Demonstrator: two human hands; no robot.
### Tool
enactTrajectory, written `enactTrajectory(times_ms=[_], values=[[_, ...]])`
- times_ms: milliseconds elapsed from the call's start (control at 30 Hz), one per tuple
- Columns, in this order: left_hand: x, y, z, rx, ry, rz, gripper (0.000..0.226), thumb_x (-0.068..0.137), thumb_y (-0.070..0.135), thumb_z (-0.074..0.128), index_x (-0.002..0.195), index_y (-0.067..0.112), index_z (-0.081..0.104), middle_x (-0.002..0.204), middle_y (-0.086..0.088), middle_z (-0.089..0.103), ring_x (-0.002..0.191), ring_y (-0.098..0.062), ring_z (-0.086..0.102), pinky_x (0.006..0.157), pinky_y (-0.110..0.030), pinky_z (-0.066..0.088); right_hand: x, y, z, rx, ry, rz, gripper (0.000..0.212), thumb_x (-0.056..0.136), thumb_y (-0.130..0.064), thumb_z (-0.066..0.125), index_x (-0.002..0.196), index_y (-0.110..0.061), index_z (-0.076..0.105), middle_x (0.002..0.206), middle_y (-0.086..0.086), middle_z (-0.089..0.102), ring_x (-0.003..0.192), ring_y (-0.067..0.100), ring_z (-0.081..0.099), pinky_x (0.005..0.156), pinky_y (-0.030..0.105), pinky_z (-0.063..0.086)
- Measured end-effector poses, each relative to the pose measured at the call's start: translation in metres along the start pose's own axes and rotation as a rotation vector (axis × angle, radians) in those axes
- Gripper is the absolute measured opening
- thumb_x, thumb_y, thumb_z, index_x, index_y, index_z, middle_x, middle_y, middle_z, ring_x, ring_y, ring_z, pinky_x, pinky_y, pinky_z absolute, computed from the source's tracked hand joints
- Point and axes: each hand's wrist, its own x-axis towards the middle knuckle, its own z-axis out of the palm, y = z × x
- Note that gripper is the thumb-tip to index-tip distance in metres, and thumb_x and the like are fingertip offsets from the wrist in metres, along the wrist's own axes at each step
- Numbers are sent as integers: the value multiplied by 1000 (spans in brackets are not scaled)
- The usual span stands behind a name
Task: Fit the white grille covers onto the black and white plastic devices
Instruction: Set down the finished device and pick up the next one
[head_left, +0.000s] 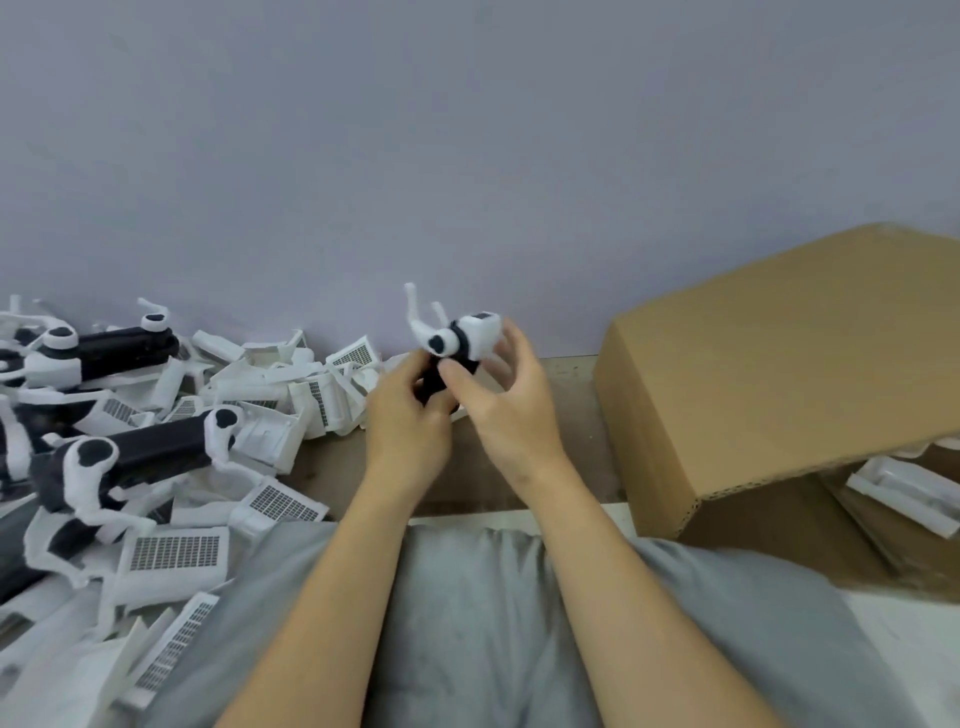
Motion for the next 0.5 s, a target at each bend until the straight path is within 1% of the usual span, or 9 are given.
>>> enactTrajectory(times_ms=[67, 133, 200, 233, 300, 367, 400, 467, 500], values=[[-4, 2, 2, 127, -71, 68, 34, 82, -8, 55, 95, 21, 68, 79, 18, 68, 76, 8, 61, 66, -11, 43, 2, 1, 1, 63, 74, 6, 46, 78, -22, 84, 113, -29, 55, 107, -6, 67, 92, -4, 65, 77, 17, 54], [-6, 4, 2, 168, -113, 119, 37, 81, -11, 56, 95, 21, 69, 69, 29, 63, 72, 16, 56, 62, -3, 38, 2, -2, 0, 88, 178, 16, 36, 76, -24, 86, 97, -27, 57, 92, -6, 69, 77, -2, 67, 67, 15, 54], [-7, 6, 0, 171, -133, 147, 43, 80, -13, 56, 92, 27, 65, 68, 36, 62, 71, 18, 55, 62, -1, 38, 3, -2, -2, 46, 243, 14, 32, 74, -29, 86, 95, -19, 64, 88, -4, 72, 76, 5, 70, 68, 20, 57], [-7, 7, 0, 171, -138, 153, 43, 80, -13, 56, 92, 28, 65, 70, 34, 63, 72, 17, 56, 63, -1, 38, 4, -1, -3, 16, 262, 8, 32, 73, -31, 86, 94, -17, 67, 87, -4, 73, 77, 7, 70, 68, 22, 58], [-6, 6, 1, 171, -130, 181, 36, 82, -10, 59, 98, 20, 68, 80, 20, 66, 80, 6, 58, 69, -3, 39, 4, -1, -4, 33, 266, 5, 30, 74, -31, 86, 93, -15, 69, 84, -6, 73, 76, 7, 70, 67, 22, 56], [-4, 5, 2, 202, -84, 177, 29, 85, -7, 61, 105, 13, 68, 97, 0, 62, 88, -5, 53, 76, -7, 38, 3, -1, -3, 150, 168, 1, 29, 79, -25, 84, 100, -15, 67, 88, -9, 74, 81, 4, 70, 67, 18, 53], [-3, 5, 3, 179, -38, 143, 28, 87, -5, 60, 108, 12, 67, 100, -4, 61, 91, -8, 53, 78, -9, 38, 2, -1, -1, 207, 96, 11, 32, 83, -25, 81, 109, -15, 66, 98, -11, 74, 91, 2, 70, 70, 16, 53], [0, 6, 4, 15, 103, -11, 23, 95, -1, 54, 111, 12, 64, 100, -5, 65, 91, -12, 60, 82, -18, 46, 2, 2, 2, 209, 14, 84, 50, 92, -32, 69, 138, -19, 52, 126, -14, 62, 115, 3, 61, 82, 17, 51], [2, 6, 2, -120, 188, -129, 19, 100, 2, 49, 110, 10, 64, 98, -5, 67, 89, -14, 62, 81, -20, 48, 2, 4, 2, 168, 23, 136, 56, 97, -35, 62, 147, -20, 43, 132, -15, 55, 121, 5, 55, 91, 22, 49]])
